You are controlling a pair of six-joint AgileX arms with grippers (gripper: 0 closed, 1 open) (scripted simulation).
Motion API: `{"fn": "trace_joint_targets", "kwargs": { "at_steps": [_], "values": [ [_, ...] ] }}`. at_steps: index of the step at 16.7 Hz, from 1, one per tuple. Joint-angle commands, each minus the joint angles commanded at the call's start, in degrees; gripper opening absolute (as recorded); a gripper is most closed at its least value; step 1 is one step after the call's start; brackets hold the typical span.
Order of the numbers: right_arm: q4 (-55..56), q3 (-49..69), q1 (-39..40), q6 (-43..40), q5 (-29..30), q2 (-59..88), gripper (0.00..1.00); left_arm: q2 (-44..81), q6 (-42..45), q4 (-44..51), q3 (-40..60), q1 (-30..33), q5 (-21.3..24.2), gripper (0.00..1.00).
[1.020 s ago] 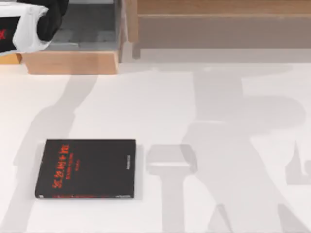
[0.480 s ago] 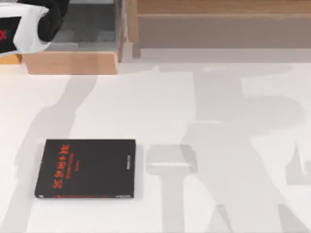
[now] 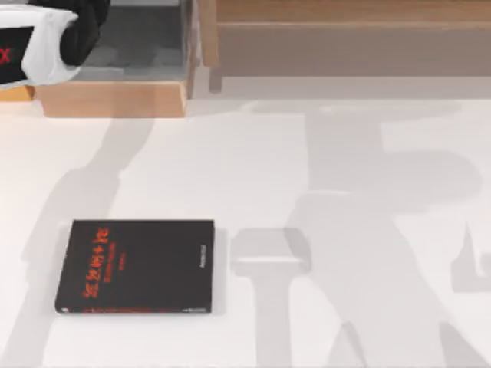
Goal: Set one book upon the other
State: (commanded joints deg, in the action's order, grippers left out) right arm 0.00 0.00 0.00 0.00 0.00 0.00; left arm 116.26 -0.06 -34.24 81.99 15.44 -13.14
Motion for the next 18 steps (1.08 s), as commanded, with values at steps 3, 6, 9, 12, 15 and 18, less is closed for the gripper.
{"fn": "trace_joint_targets", "kwargs": {
  "at_steps": [3, 6, 9, 12, 15, 18],
  "values": [
    [0.0, 0.0, 0.0, 0.0, 0.0, 0.0, 1.0, 0.0, 0.0, 0.0, 0.0, 0.0, 0.0, 0.0],
    [0.0, 0.0, 0.0, 0.0, 0.0, 0.0, 1.0, 0.0, 0.0, 0.0, 0.0, 0.0, 0.0, 0.0],
    [0.0, 0.0, 0.0, 0.0, 0.0, 0.0, 1.0, -0.1, 0.1, 0.0, 0.1, -0.1, 0.0, 0.0],
    [0.0, 0.0, 0.0, 0.0, 0.0, 0.0, 1.0, -1.0, -1.9, -0.8, 0.7, -1.7, 1.9, 0.0],
    [0.0, 0.0, 0.0, 0.0, 0.0, 0.0, 1.0, -3.8, -5.5, -2.2, 1.3, -4.7, 4.9, 0.0],
    [0.0, 0.0, 0.0, 0.0, 0.0, 0.0, 1.0, -5.0, -6.0, -2.0, 0.4, -5.9, 4.6, 0.0]
  ]
}}
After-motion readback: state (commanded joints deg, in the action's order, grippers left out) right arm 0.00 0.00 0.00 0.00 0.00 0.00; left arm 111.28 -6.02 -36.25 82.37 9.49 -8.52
